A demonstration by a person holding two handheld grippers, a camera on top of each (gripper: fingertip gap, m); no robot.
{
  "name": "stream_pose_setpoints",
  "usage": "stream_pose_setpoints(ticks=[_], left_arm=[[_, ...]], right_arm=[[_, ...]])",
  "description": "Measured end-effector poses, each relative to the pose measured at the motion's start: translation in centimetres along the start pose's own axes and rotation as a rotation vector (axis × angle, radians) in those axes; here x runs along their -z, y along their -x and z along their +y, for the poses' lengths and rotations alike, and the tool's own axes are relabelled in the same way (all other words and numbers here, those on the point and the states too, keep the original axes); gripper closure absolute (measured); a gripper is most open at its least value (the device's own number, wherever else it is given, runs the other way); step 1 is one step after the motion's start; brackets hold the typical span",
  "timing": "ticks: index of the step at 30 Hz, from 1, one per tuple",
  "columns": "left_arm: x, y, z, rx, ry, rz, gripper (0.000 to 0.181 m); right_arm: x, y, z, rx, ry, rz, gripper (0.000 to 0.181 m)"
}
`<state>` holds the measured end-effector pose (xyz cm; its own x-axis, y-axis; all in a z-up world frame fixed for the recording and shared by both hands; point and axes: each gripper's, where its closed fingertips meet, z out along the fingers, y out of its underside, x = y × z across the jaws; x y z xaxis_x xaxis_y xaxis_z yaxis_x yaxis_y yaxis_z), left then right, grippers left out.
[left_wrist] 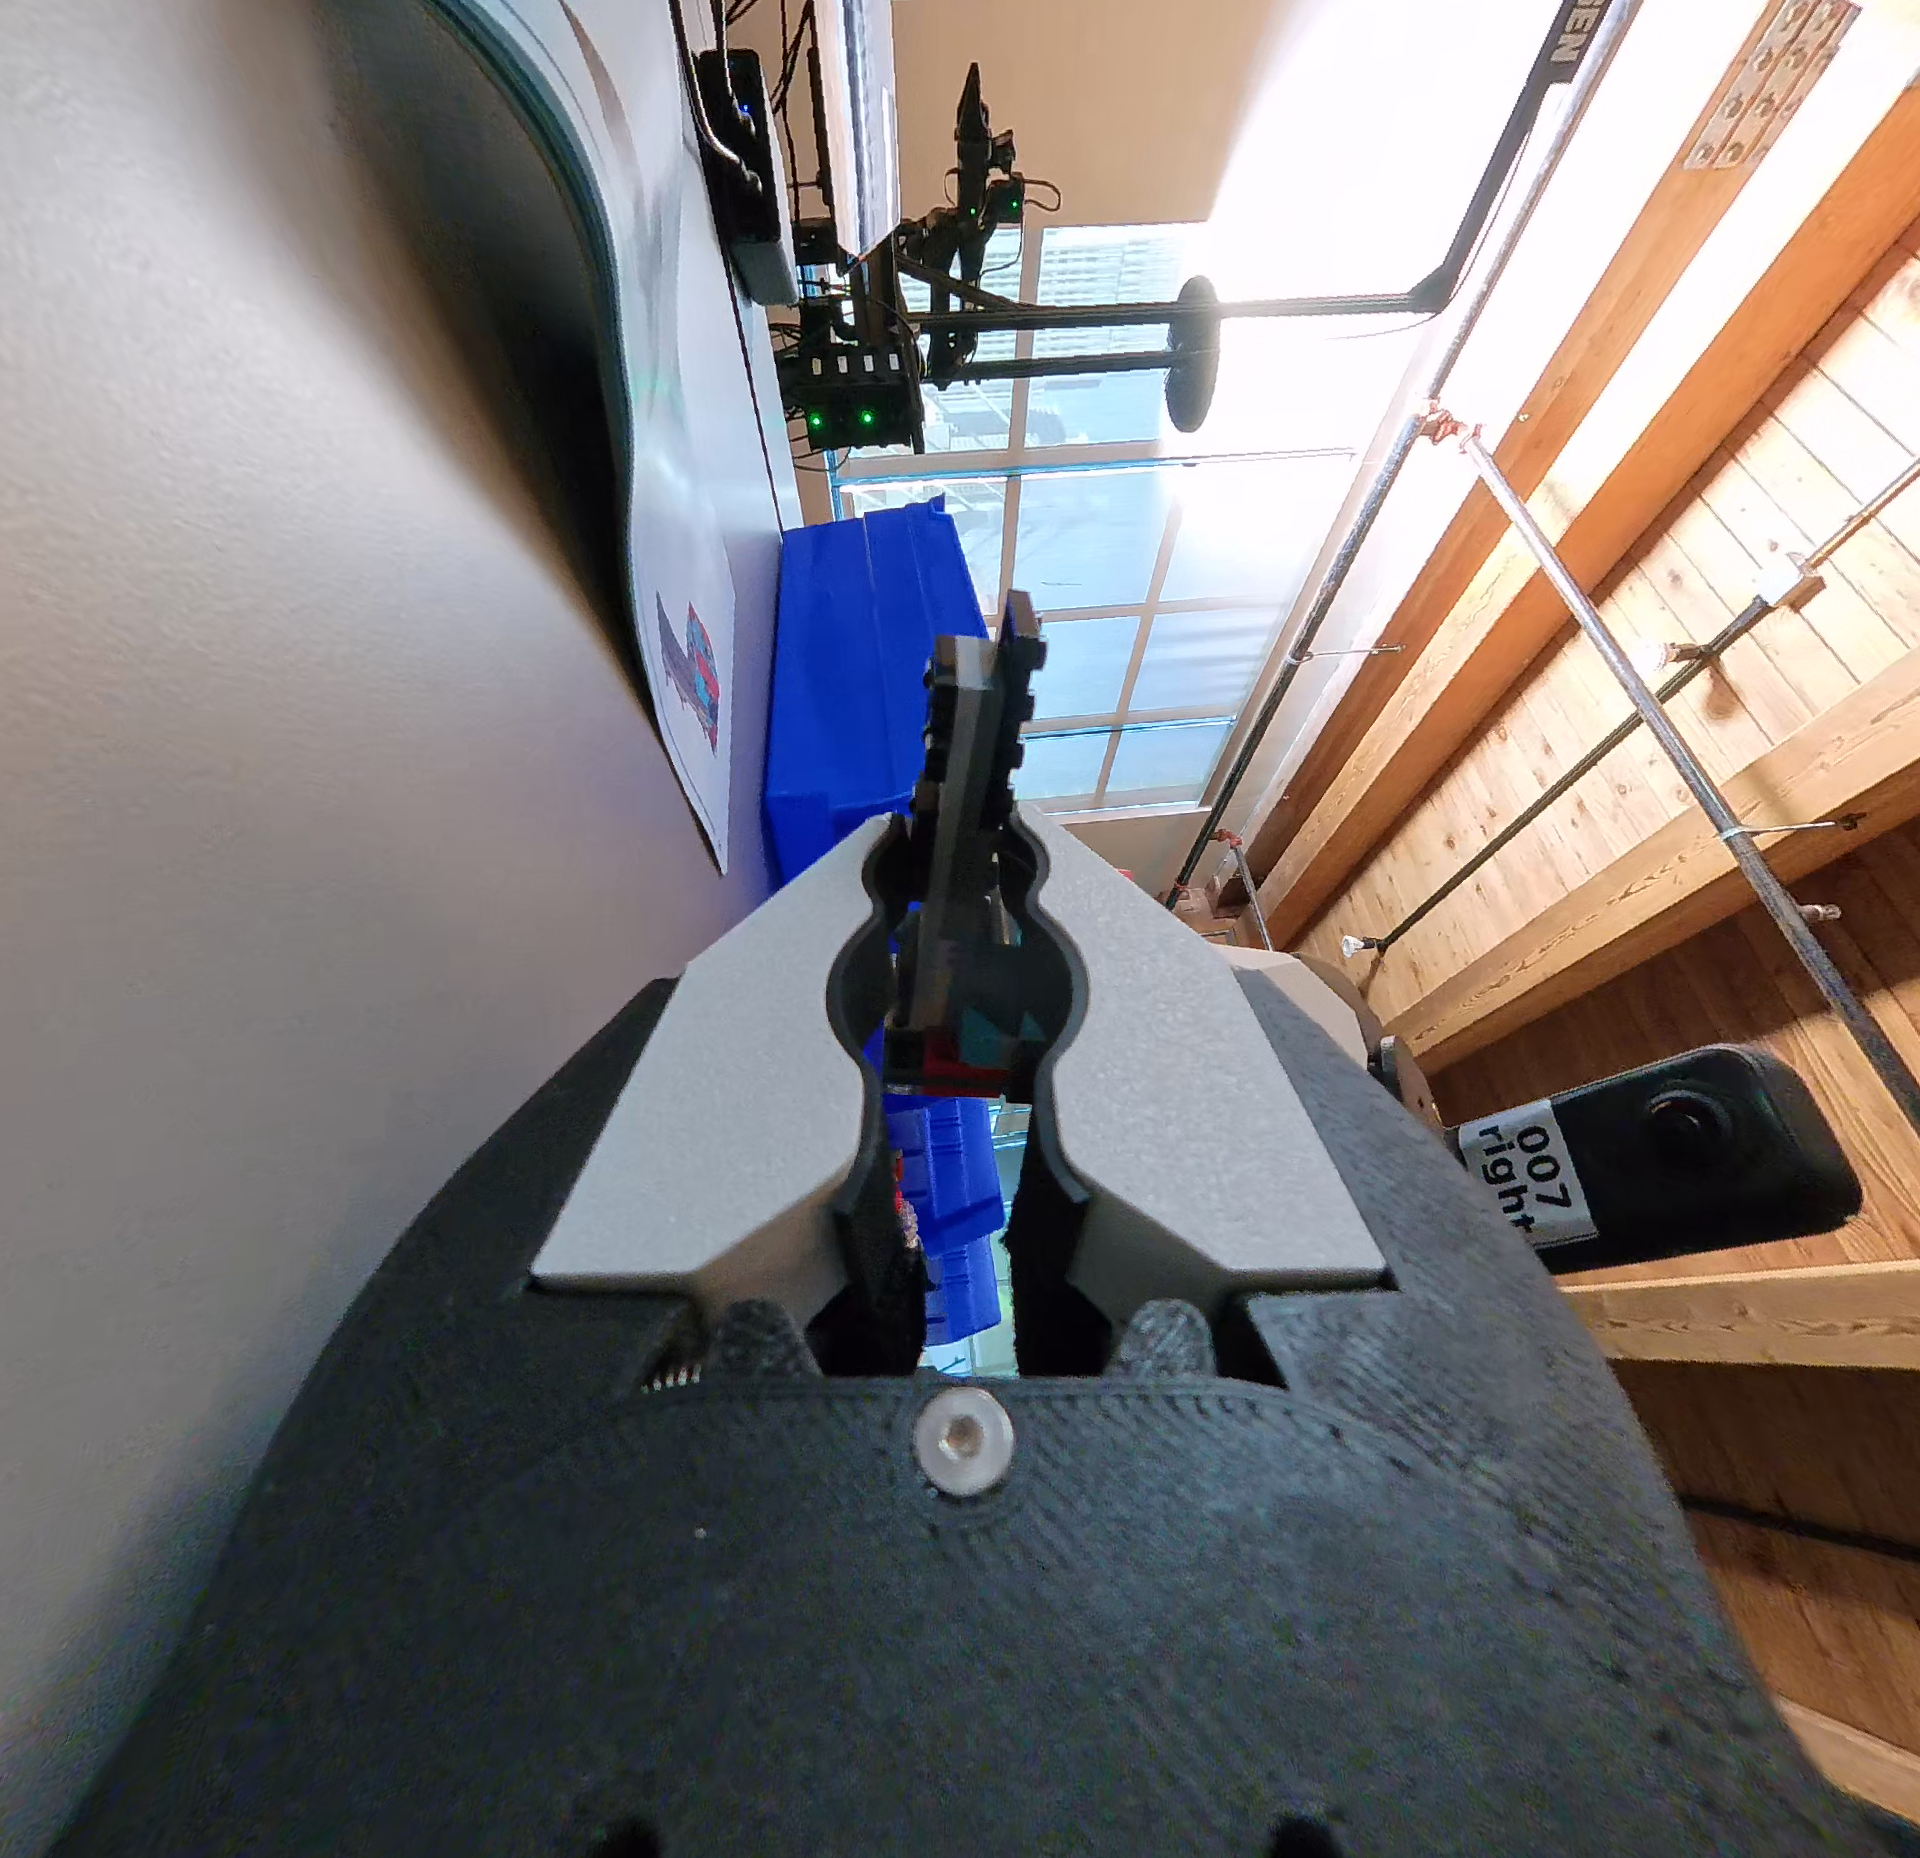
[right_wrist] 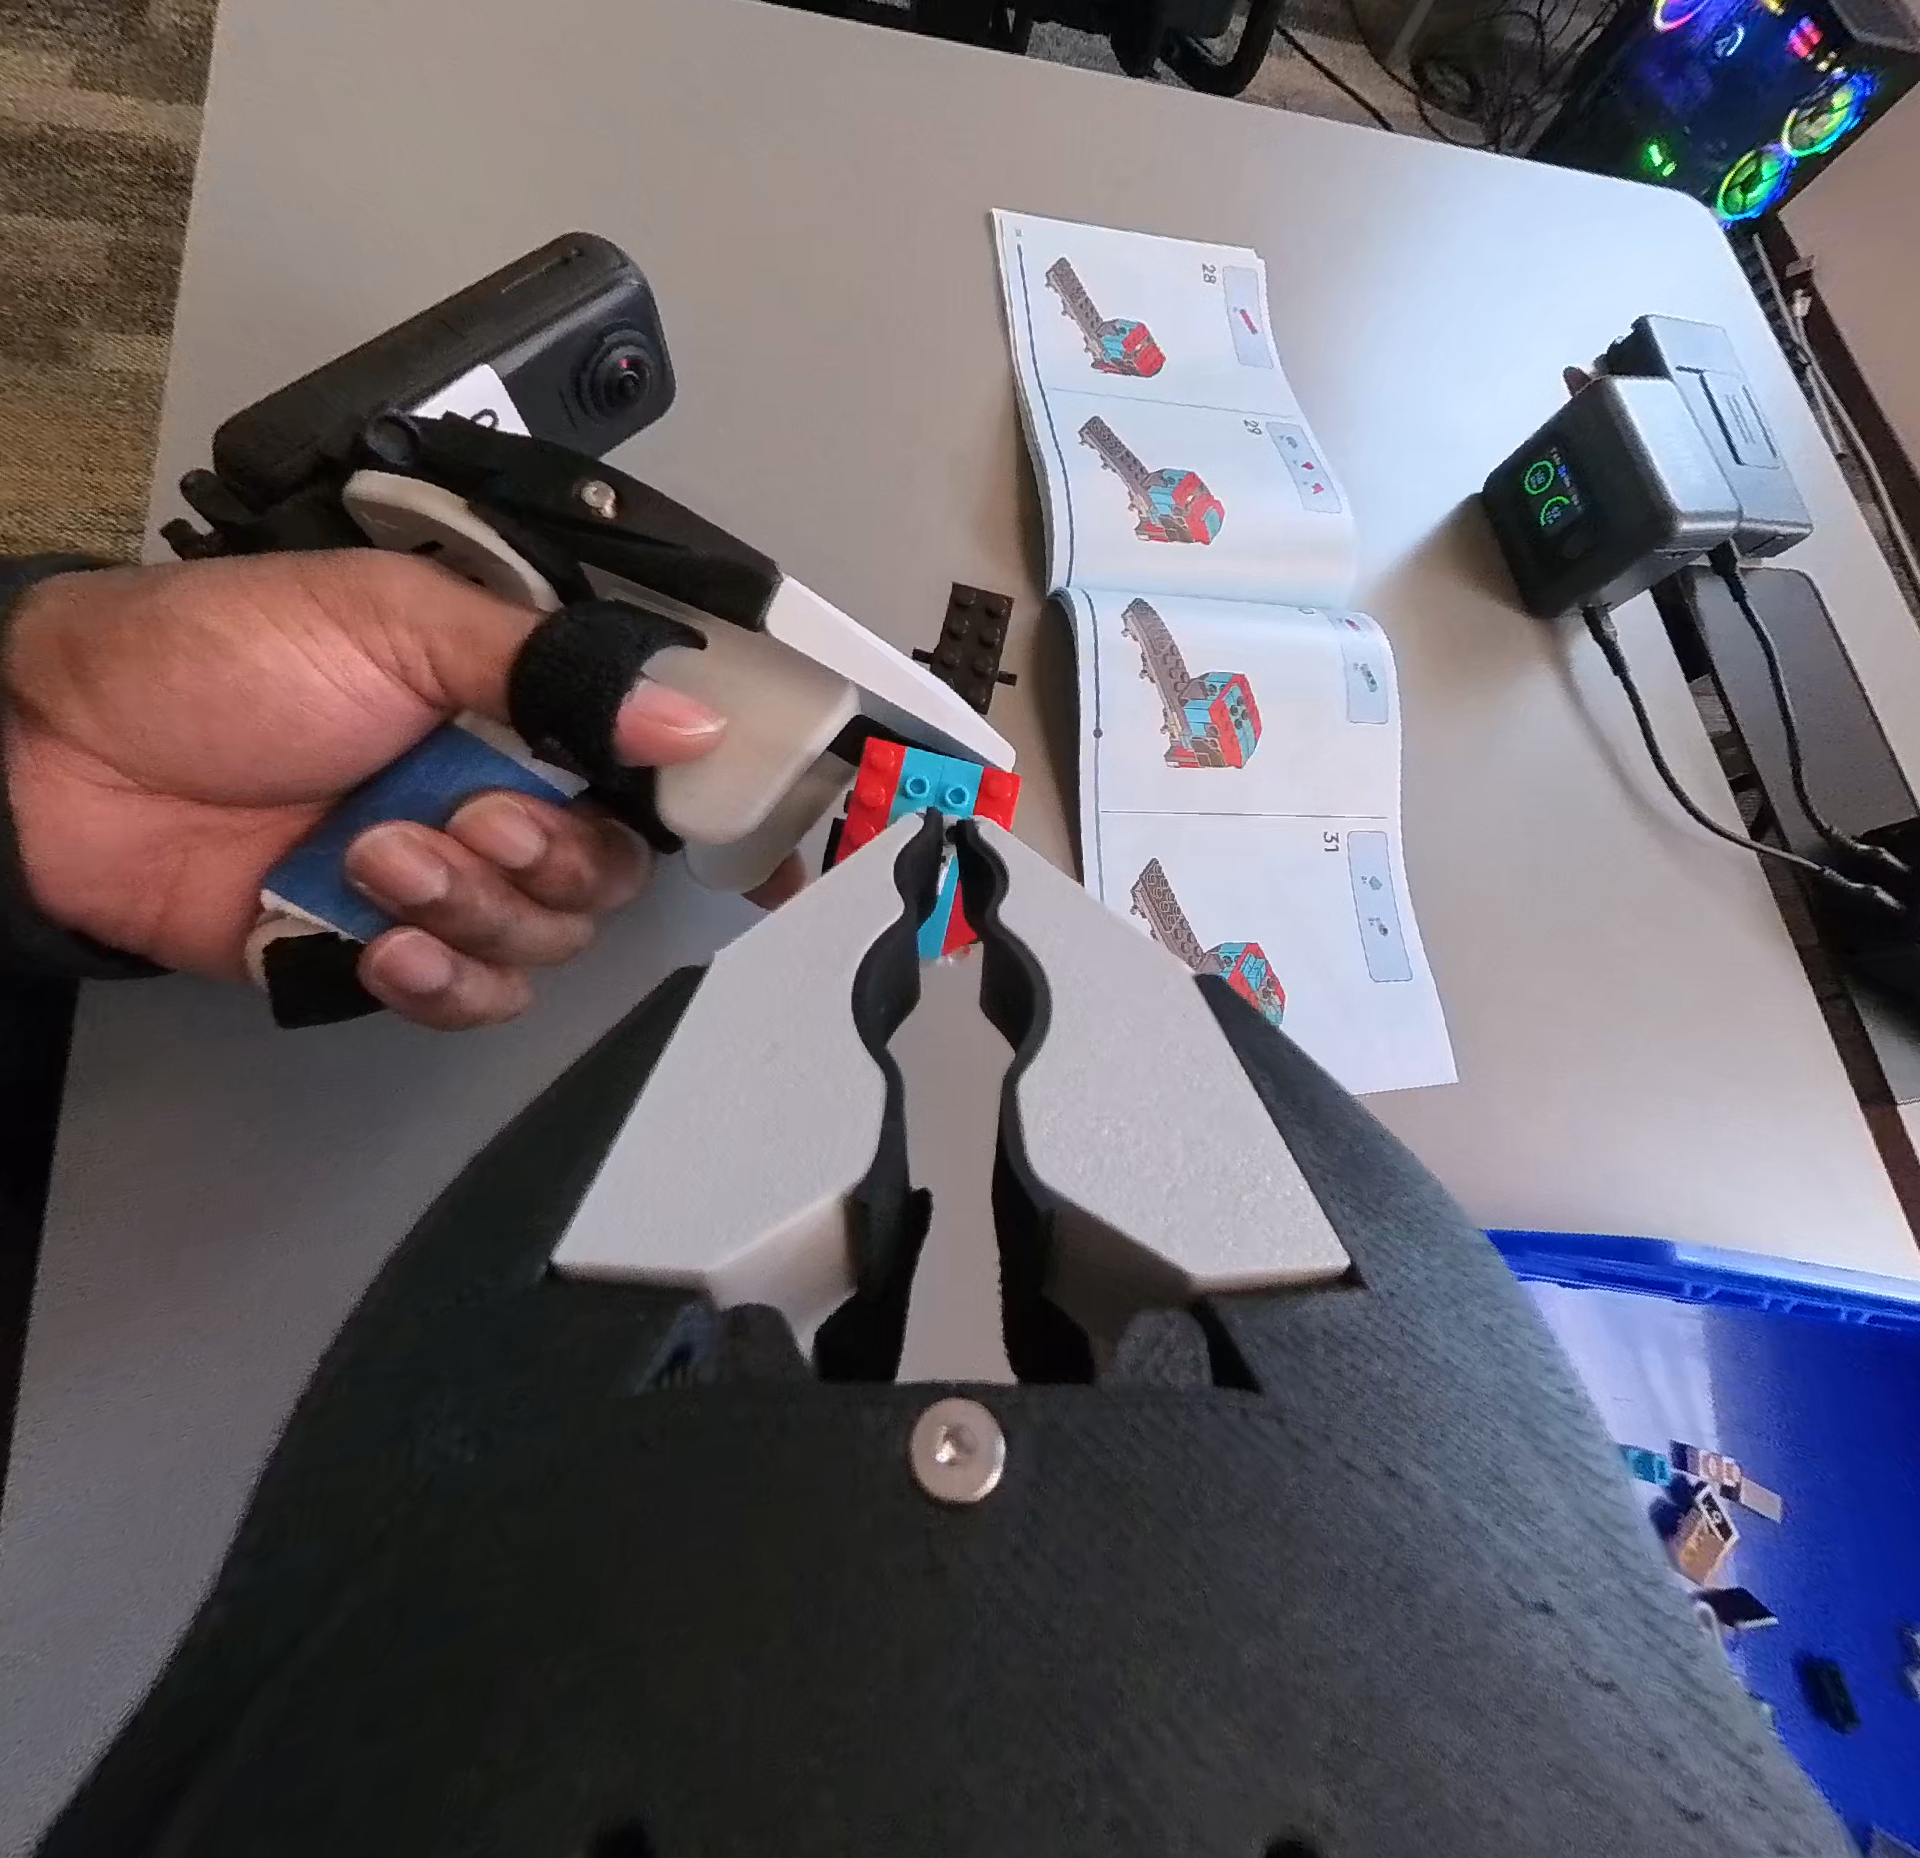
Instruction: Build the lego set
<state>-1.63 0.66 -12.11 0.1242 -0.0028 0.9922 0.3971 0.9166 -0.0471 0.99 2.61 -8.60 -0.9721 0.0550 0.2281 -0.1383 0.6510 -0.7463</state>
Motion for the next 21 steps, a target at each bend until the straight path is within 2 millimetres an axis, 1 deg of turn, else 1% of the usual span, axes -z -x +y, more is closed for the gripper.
stream_pose_setpoints(ticks=[17,21], left_arm=[[0.12,0.36,-0.34,-0.008,-0.026,-0.029,0.164],[0.16,0.38,-0.41,-0.005,-0.029,-0.029,0.164]], right_arm=[[-0.46,0.08,0.32,0.162,0.07,0.08,0.181],[-0.53,0.07,0.26,0.158,0.067,0.081,0.181]])
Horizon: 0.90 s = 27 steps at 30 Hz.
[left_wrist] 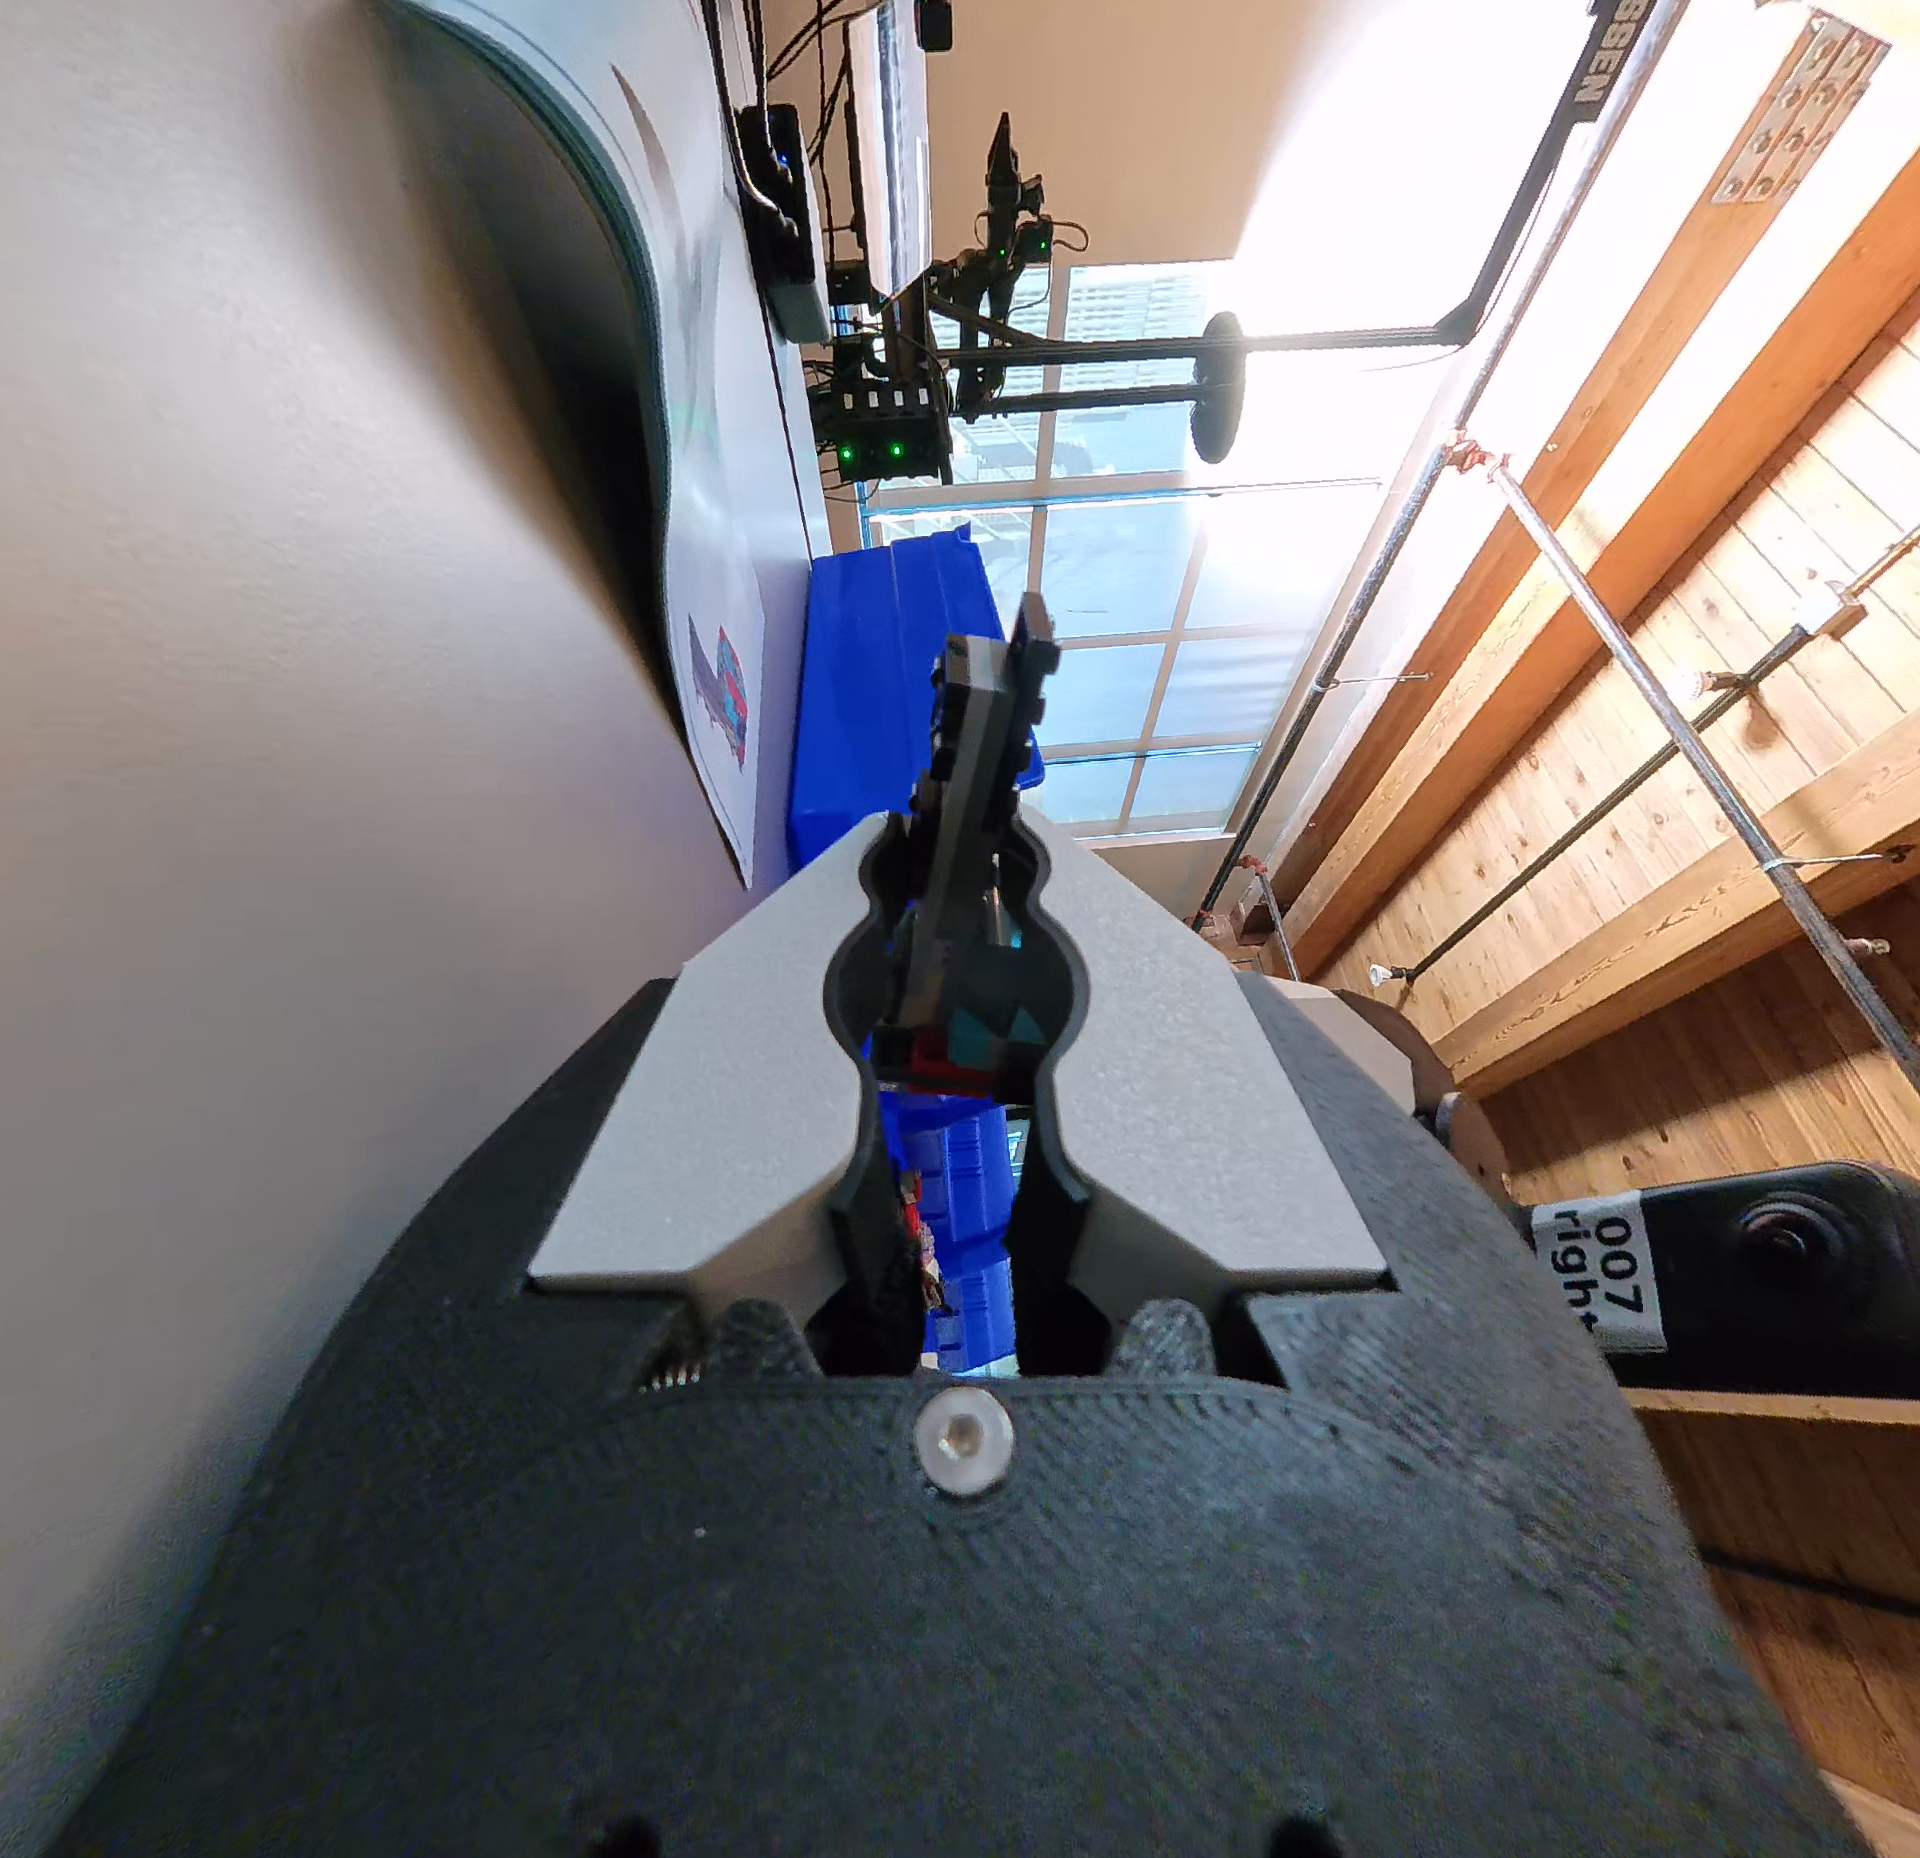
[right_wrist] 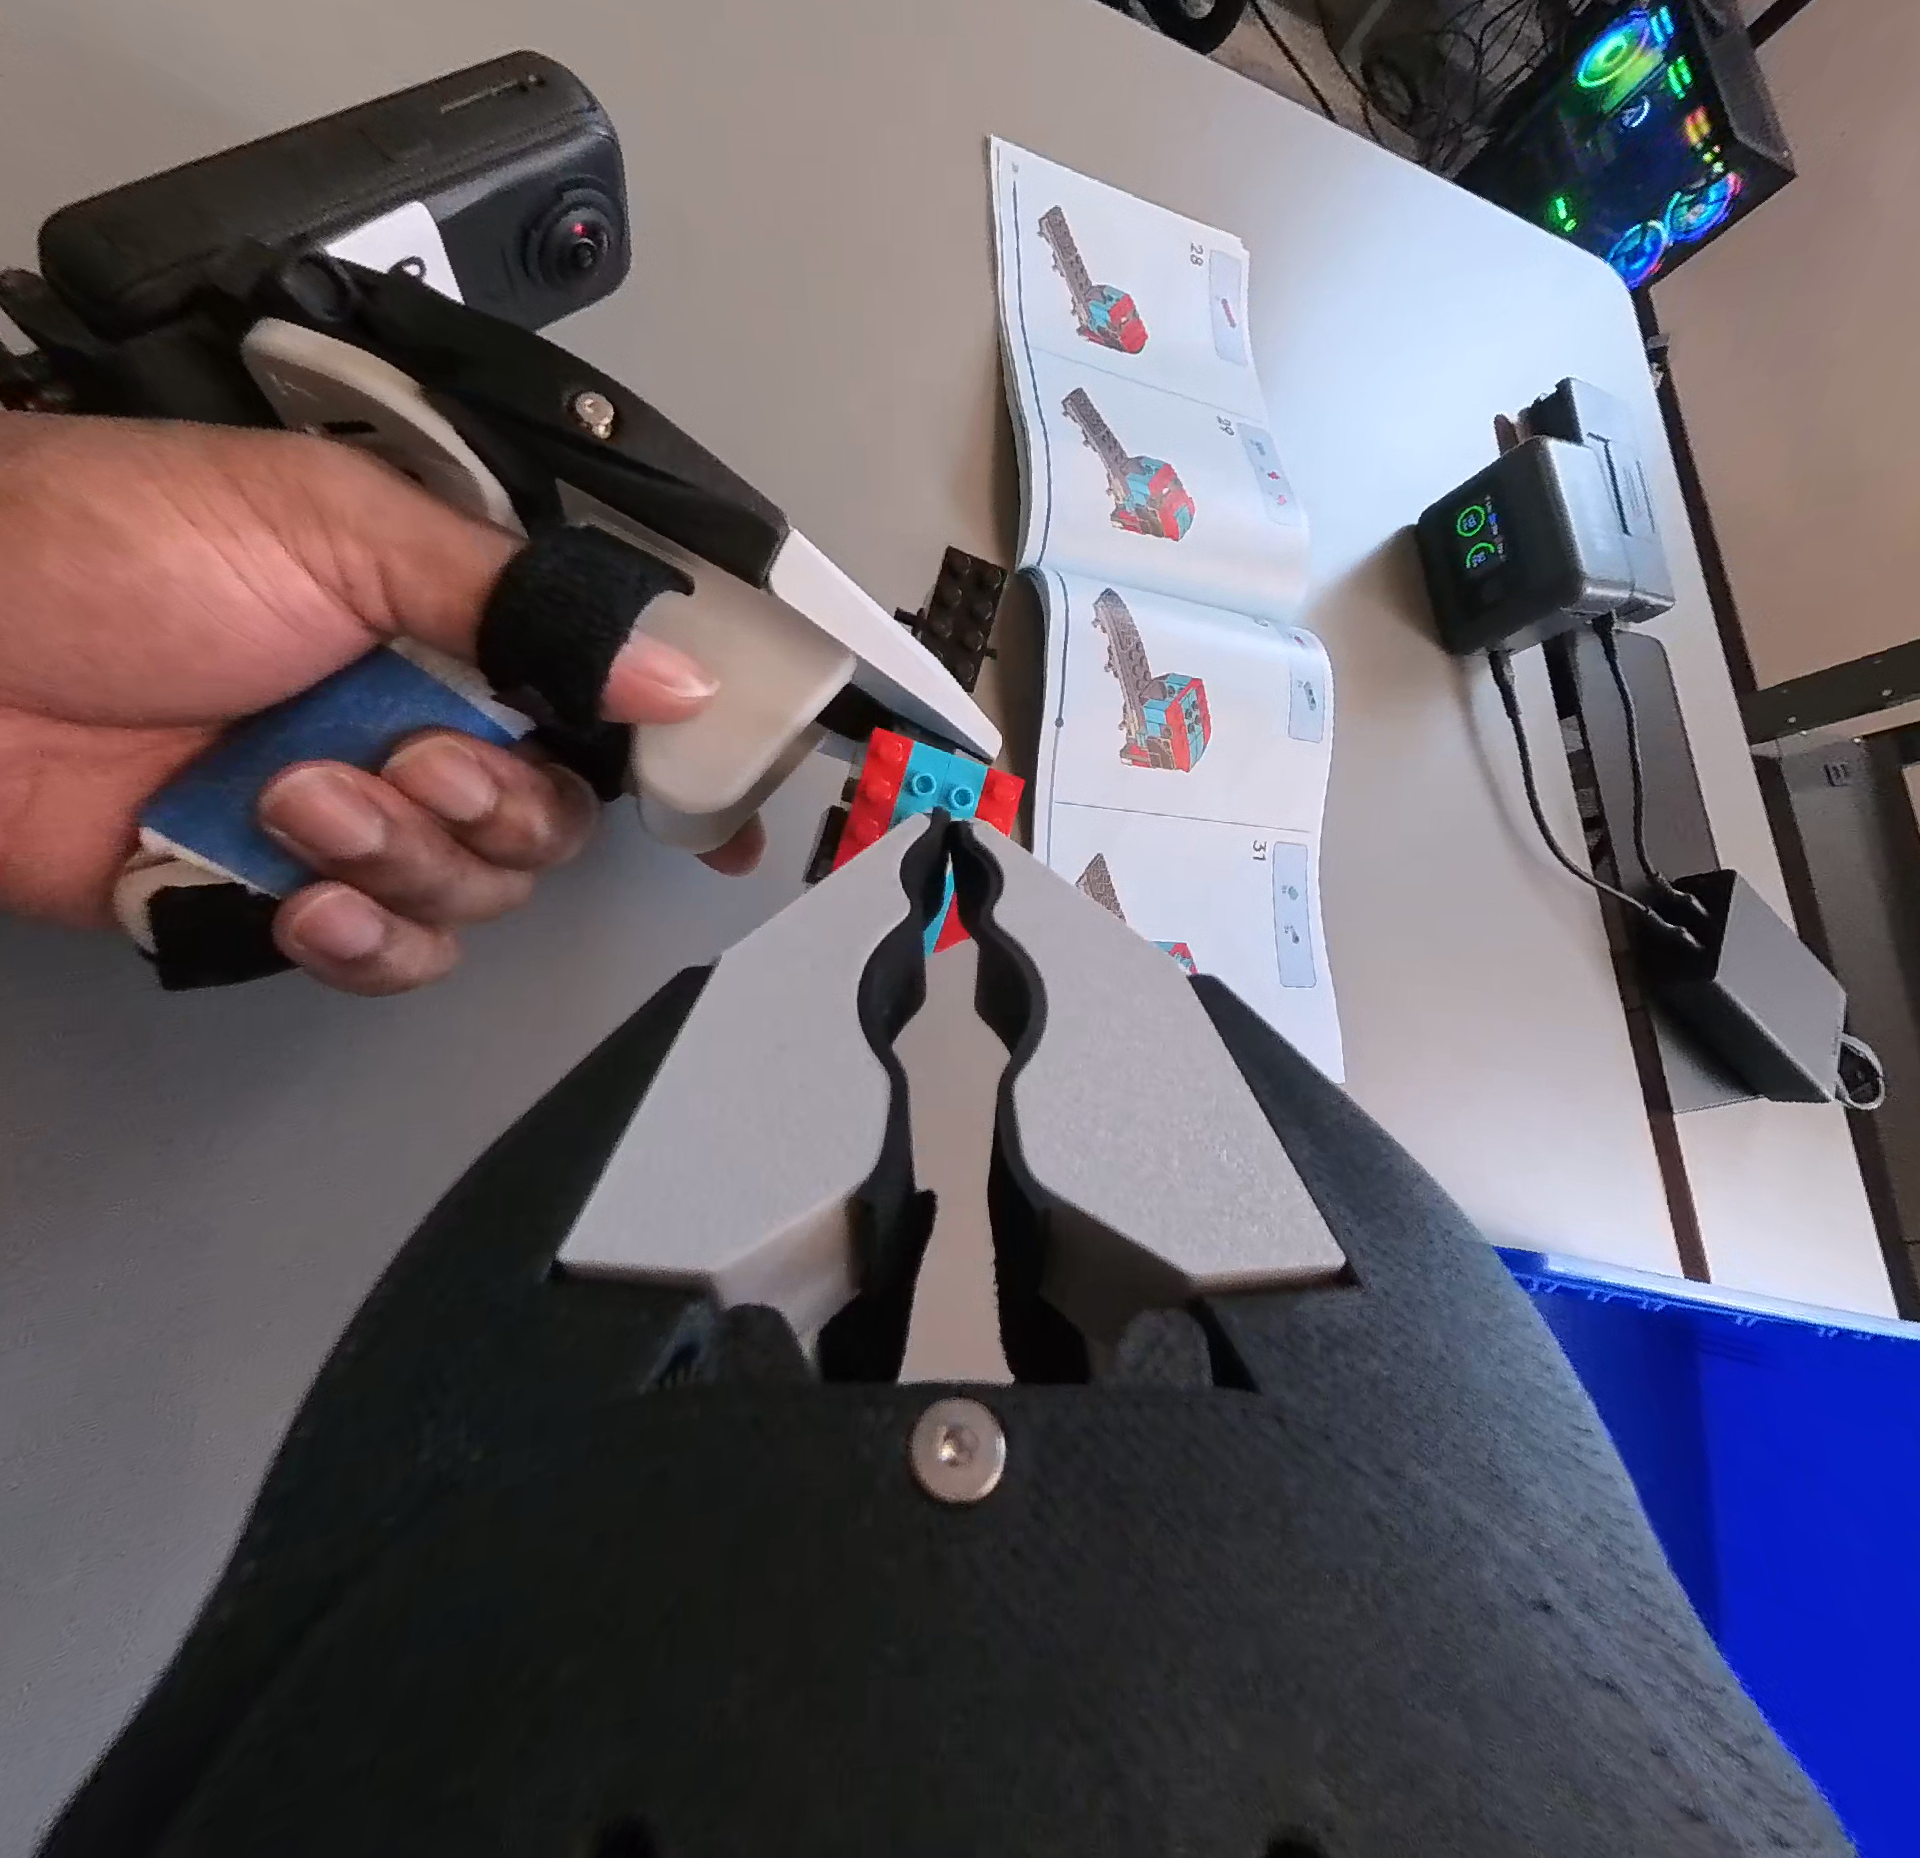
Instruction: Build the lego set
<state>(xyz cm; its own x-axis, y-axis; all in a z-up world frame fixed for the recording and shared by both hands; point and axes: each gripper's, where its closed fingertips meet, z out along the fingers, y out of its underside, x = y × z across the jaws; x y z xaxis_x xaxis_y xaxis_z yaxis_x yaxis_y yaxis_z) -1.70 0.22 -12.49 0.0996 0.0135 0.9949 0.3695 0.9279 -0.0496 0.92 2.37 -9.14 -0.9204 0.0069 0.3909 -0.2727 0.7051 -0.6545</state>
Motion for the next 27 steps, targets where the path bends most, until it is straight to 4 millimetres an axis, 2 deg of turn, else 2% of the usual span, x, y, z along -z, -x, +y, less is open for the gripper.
stream_pose_setpoints(ticks=[20,27], left_arm=[[0.02,0.08,-0.1,-0.041,-0.014,-0.022,0.163],[0.0,-0.19,-0.1,-0.034,-0.013,0.001,0.165]], right_arm=[[-0.27,0.08,0.36,0.034,0.044,0.007,0.181],[0.23,-0.18,-0.29,-0.015,-0.031,0.015,0.179]])
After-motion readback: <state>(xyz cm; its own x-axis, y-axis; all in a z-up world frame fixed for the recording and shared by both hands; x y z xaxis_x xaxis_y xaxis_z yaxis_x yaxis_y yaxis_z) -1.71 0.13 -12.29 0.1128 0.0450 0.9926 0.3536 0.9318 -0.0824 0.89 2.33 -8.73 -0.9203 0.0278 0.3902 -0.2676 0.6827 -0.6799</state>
